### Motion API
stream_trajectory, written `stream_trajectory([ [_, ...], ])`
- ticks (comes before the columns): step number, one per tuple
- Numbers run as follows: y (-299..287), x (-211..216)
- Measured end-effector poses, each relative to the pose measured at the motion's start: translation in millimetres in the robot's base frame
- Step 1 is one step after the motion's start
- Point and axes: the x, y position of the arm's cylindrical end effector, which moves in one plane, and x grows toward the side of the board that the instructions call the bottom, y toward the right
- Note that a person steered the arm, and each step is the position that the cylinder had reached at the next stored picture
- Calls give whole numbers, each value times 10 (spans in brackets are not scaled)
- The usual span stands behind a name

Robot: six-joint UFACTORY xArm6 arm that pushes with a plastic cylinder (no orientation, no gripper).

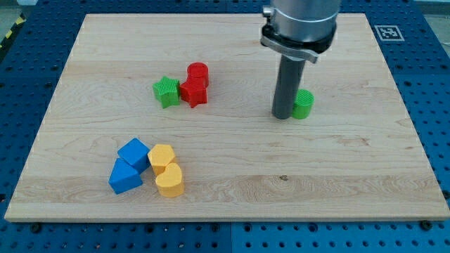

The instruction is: Move your arm towards the green star

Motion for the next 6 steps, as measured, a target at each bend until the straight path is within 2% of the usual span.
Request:
stream_trajectory([
  [1, 115, 24],
  [2, -79, 148],
  [5, -2310, 241],
  [6, -2822, -49],
])
